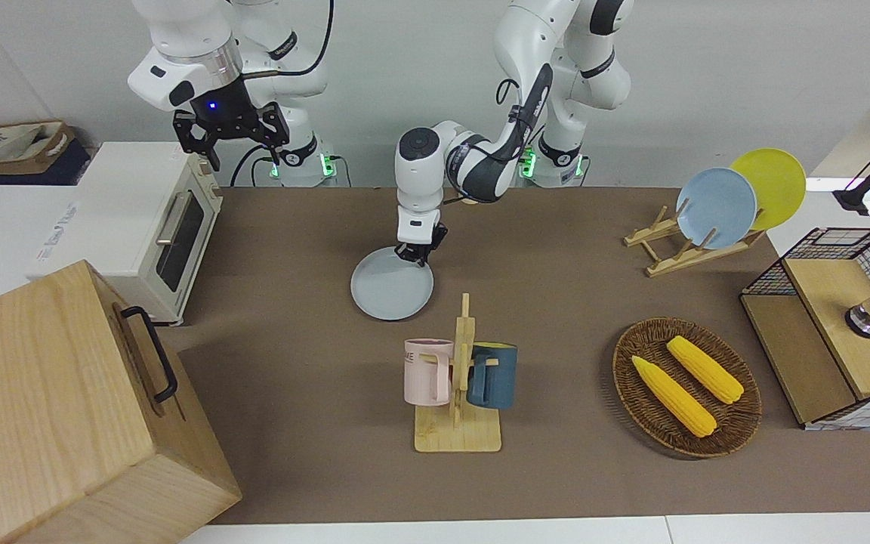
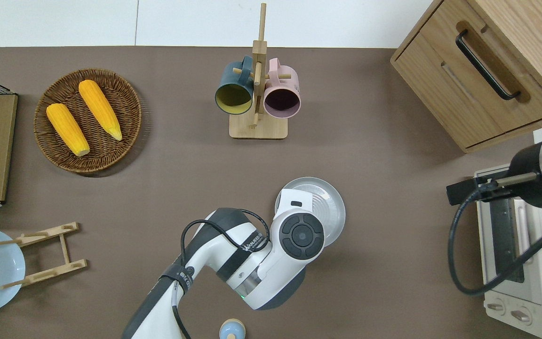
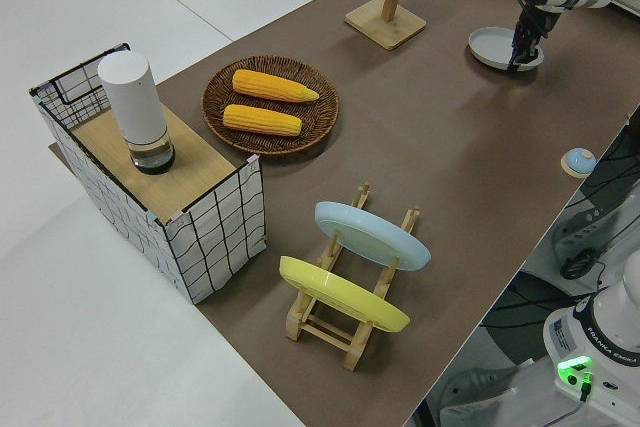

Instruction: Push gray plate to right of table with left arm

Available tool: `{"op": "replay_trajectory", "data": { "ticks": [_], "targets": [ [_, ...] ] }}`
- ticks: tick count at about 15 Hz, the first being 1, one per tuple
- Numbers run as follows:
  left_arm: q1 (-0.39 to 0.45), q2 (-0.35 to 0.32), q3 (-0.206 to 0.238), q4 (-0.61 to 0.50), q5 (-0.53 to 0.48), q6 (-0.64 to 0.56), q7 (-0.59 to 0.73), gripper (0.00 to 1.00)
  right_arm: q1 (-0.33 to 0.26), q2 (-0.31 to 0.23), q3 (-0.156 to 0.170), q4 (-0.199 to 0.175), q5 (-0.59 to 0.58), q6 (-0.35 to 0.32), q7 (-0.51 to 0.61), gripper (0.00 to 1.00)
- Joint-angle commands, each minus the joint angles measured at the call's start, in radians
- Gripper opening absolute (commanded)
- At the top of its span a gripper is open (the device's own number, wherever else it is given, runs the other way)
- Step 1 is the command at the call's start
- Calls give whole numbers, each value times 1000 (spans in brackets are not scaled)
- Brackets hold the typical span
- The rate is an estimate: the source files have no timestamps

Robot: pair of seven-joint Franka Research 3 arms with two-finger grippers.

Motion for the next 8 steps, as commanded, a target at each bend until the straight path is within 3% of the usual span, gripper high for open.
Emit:
{"op": "replay_trajectory", "data": {
  "ticks": [1,5,6,8],
  "targets": [
    [-28,22,4,32,22,-28,-40,0,-20,-3,17,9,6,-16,13,983],
    [-42,26,5,33,24,-28,-46,0,-20,-3,16,9,6,-16,13,983],
    [-42,28,6,33,24,-28,-44,59,-20,-3,17,9,6,-16,13,983],
    [-42,26,6,33,37,-28,-41,495,-20,-3,17,9,4,-16,13,983]
  ]
}}
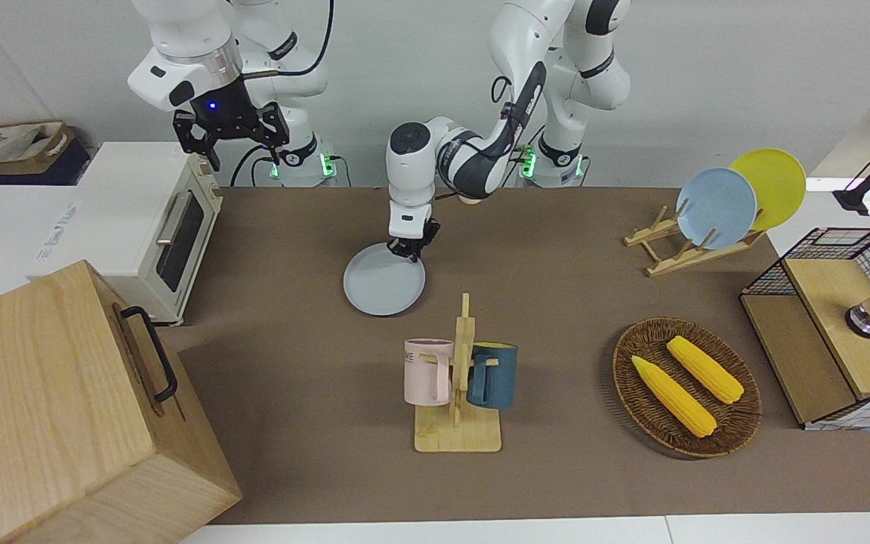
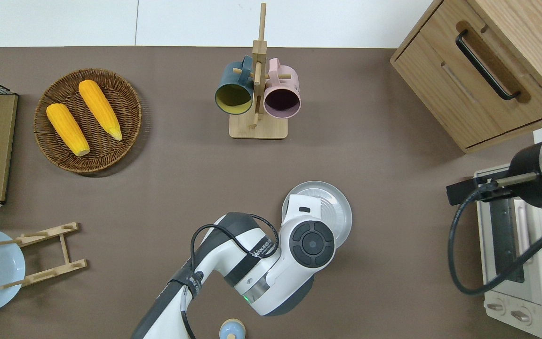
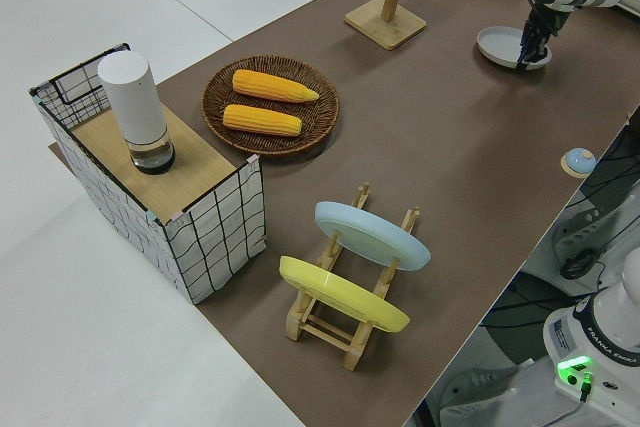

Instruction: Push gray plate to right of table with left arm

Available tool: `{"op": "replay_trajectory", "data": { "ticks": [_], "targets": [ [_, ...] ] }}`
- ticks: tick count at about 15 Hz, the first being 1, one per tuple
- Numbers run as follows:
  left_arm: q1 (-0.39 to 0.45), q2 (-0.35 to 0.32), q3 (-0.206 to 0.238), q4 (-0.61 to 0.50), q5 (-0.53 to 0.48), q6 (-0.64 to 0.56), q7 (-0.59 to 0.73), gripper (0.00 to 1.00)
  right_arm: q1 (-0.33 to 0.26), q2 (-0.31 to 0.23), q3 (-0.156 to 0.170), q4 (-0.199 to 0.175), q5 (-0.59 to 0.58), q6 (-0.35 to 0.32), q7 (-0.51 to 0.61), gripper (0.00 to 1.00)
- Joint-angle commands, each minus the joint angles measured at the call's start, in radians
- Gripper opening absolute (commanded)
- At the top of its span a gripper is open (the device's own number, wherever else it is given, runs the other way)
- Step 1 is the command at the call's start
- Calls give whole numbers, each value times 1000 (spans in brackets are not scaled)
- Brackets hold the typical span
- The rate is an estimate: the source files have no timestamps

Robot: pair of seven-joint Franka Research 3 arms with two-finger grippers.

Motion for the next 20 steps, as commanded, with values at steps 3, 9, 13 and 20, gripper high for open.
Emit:
{"op": "replay_trajectory", "data": {
  "ticks": [3,9,13,20],
  "targets": [
    [-18,21,6,25,65,-26,-19,992,-20,-3,16,9,4,-16,13,983],
    [-11,-10,8,25,65,-84,-5,995,-20,-3,17,9,4,-16,13,983],
    [24,-125,38,25,41,-282,279,995,-20,-3,16,9,6,-16,13,983],
    [223,-363,44,25,-34,-529,636,995,-20,-3,17,9,6,-16,13,983]
  ]
}}
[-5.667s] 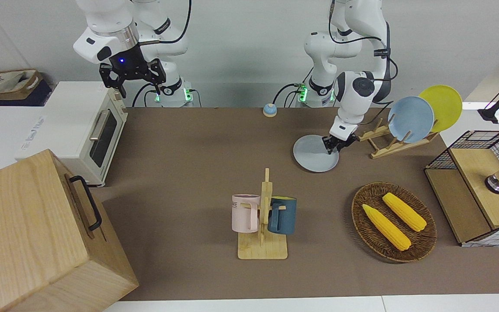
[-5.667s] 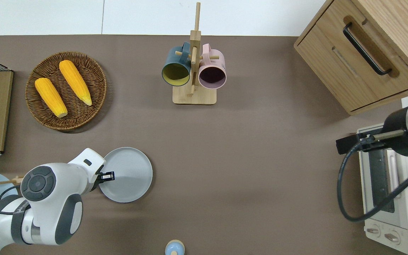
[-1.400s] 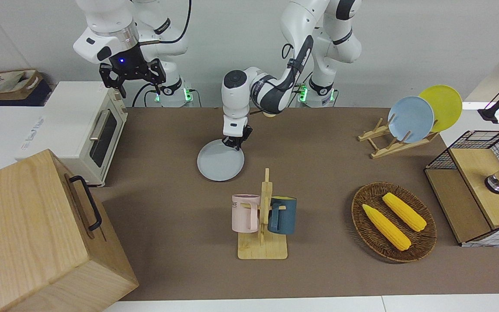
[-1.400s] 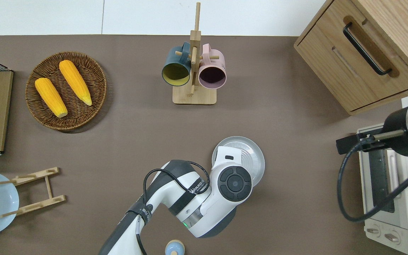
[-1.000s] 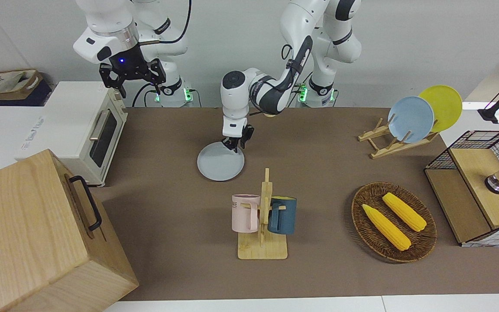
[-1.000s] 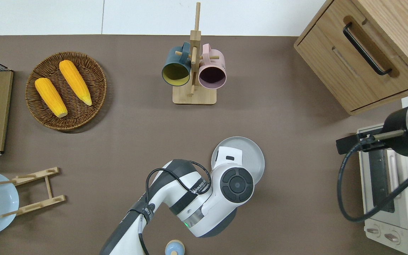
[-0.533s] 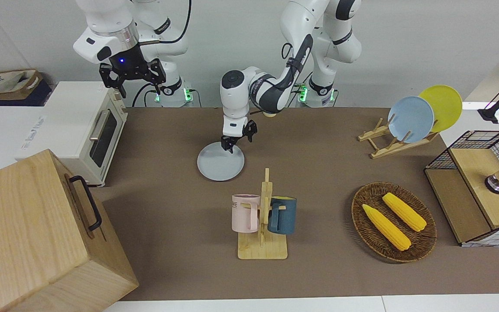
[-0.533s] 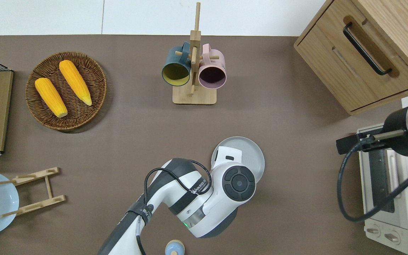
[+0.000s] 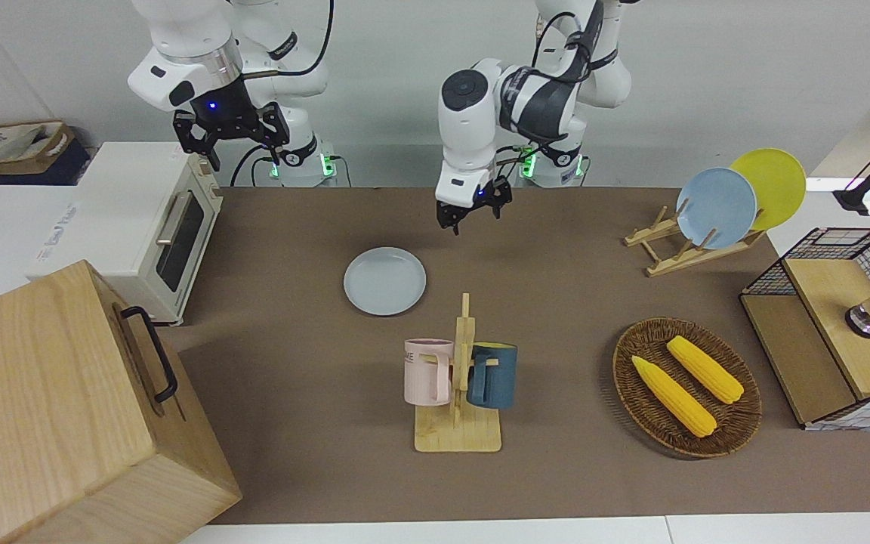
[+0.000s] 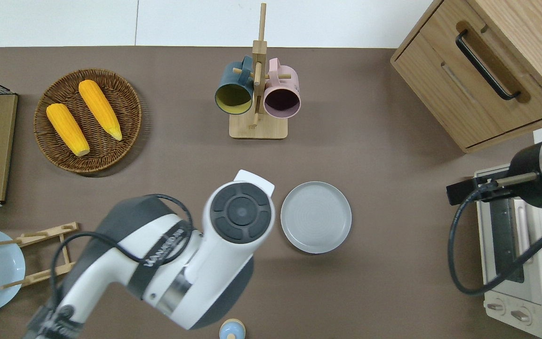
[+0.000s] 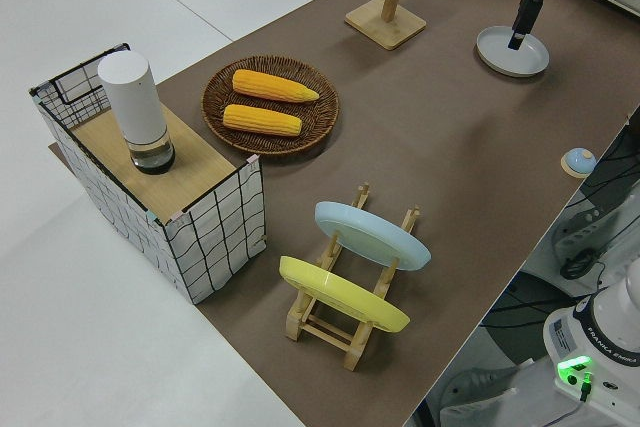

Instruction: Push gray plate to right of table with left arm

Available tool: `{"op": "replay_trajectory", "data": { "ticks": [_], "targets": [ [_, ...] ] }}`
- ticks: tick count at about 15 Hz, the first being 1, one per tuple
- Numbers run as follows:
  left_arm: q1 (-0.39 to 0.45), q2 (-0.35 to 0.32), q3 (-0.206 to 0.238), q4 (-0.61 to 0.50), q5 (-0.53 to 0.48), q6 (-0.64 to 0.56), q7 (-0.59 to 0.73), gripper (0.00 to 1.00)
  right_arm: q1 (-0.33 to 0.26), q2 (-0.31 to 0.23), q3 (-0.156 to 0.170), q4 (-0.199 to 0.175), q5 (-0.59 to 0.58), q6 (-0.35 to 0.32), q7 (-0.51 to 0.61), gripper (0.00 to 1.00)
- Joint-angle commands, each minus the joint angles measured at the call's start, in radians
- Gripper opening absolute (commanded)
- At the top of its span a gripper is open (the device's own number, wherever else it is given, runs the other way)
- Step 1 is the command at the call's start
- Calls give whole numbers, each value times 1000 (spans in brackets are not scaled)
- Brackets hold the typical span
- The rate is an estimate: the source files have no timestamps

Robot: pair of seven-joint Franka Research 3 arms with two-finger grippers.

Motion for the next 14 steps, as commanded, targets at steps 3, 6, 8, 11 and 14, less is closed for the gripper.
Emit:
{"op": "replay_trajectory", "data": {
  "ticks": [3,6,8,11,14],
  "targets": [
    [172,-173,9,-23,-47,-176,306,995,-20,-3,17,9,6,-16,13,983],
    [232,-214,50,-23,-51,-209,412,995,-20,-3,17,9,6,-16,13,983],
    [239,-250,115,-22,-79,-225,495,995,-20,-3,17,9,6,-16,13,983],
    [239,-291,208,-22,-93,-245,593,995,-20,-3,17,9,6,-16,13,983],
    [237,-297,250,-8,-92,-245,609,995,-20,-3,16,9,4,-16,13,983]
  ]
}}
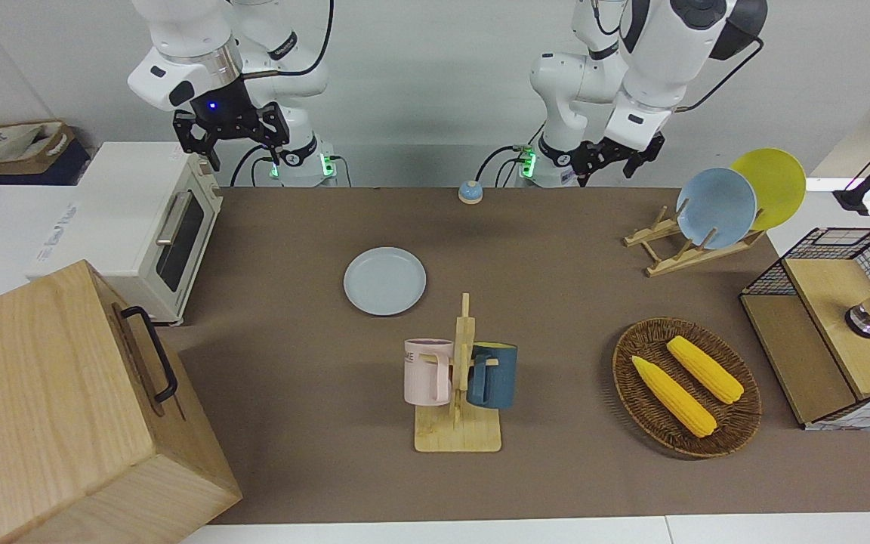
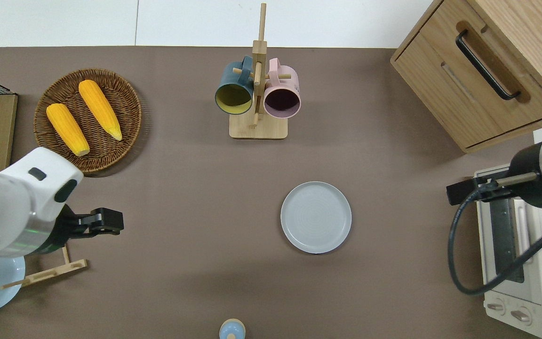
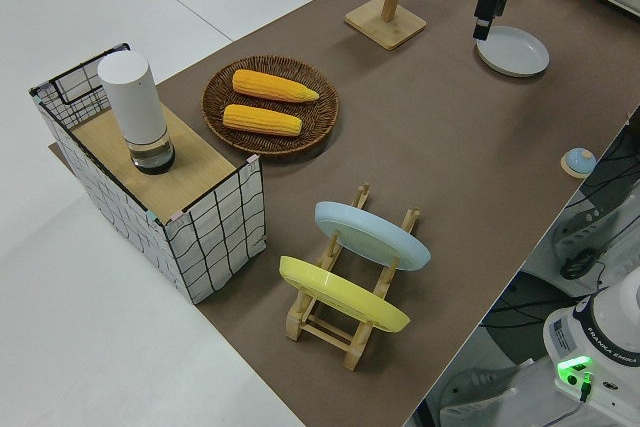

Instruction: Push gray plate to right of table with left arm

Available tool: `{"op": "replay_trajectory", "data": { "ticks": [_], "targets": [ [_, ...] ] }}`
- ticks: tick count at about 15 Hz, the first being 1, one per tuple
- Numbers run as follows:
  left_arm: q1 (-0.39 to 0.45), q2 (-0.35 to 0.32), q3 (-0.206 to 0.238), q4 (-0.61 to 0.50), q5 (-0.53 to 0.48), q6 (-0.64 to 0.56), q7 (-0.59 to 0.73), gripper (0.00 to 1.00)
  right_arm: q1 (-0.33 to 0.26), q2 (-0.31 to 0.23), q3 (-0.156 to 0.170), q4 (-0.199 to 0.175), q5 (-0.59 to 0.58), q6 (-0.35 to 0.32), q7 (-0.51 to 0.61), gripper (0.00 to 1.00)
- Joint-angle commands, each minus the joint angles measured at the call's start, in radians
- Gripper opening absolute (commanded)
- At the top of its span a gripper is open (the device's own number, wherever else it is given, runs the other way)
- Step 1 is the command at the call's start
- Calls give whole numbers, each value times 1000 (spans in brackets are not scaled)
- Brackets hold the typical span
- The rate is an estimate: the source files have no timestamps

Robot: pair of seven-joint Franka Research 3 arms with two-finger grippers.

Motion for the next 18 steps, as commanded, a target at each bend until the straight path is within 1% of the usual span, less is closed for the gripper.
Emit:
{"op": "replay_trajectory", "data": {
  "ticks": [1,6,12,15,18],
  "targets": [
    [-1,-27,31,8,-19,-11,35,995,-20,-3,17,9,6,-16,13,983],
    [4,-13,42,64,-10,-9,156,995,-20,-3,16,9,4,-16,13,983],
    [4,2,48,97,-14,2,162,995,-20,-3,17,9,6,-16,13,983],
    [4,48,47,161,-17,0,157,995,-20,-3,16,9,6,-16,13,983],
    [4,54,48,170,-19,0,157,995,-20,-3,17,9,6,-16,13,983]
  ]
}}
